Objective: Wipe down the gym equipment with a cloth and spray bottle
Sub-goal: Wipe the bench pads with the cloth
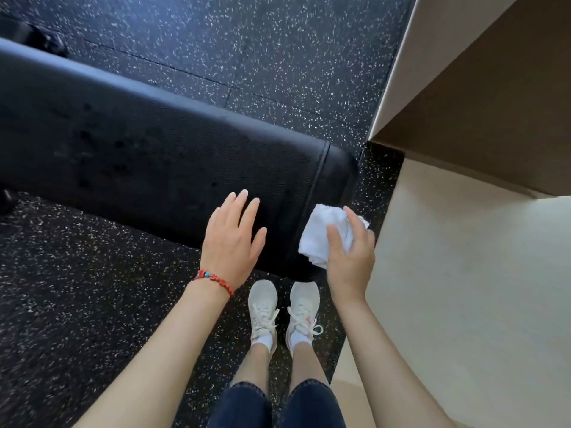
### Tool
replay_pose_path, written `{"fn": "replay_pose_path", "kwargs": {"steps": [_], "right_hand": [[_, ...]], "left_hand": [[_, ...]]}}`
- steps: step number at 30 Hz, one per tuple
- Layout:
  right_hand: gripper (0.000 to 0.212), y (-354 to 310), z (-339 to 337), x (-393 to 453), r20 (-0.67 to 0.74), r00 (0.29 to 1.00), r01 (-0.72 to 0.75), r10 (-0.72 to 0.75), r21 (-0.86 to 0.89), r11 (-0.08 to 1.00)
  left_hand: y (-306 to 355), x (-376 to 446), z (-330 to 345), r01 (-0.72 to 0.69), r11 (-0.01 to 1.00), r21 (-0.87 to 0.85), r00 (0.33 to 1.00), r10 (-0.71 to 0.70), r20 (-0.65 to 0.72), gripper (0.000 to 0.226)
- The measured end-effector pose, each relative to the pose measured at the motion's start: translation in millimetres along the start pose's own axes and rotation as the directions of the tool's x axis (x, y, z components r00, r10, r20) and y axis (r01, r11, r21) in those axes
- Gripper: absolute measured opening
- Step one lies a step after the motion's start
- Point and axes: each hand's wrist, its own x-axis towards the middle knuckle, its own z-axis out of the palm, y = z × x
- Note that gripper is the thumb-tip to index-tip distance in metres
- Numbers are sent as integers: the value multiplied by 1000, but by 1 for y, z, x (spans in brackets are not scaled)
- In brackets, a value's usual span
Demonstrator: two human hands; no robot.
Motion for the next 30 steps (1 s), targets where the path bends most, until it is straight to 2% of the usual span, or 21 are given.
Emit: {"fn": "replay_pose_path", "kwargs": {"steps": [3, 5, 10, 14, 18, 22, 24, 27, 30], "right_hand": [[60, 12, 16, -1, -66, 998, -11, 5, -104, 995], [66, 15, 24, 0, -89, 996, -19, 5, -157, 987], [61, -6, 38, 42, -135, 966, 169, -219, -307, 936], [59, -26, 45, 86, -123, 945, 224, -303, -432, 874], [59, -14, 45, 69, -126, 954, 193, -271, -432, 881], [59, 11, 44, 16, -95, 955, 206, -282, -474, 856], [59, 17, 40, -7, -67, 973, 163, -219, -468, 869], [59, 11, 37, -18, -93, 988, 82, -123, -357, 931], [57, -3, 50, -20, -97, 950, 246, -298, -358, 901]], "left_hand": [[-10, 5, 27, 24, 997, 77, 999, -21, -34, 50], [-13, 5, 41, 26, 994, 103, 997, -19, -72, 51], [-14, 4, 57, 45, 996, 83, 984, -29, -177, 51], [-16, 5, 59, 42, 996, 75, 979, -26, -202, 51], [-16, 4, 58, 46, 997, 67, 981, -32, -192, 51], [-16, 6, 57, 47, 997, 68, 983, -34, -181, 51], [-15, 5, 55, 45, 997, 55, 985, -35, -171, 51], [-18, 6, 48, 15, 1000, 23, 988, -11, -155, 50], [-32, 9, 35, -16, 1000, -12, 987, 14, -159, 49]]}}
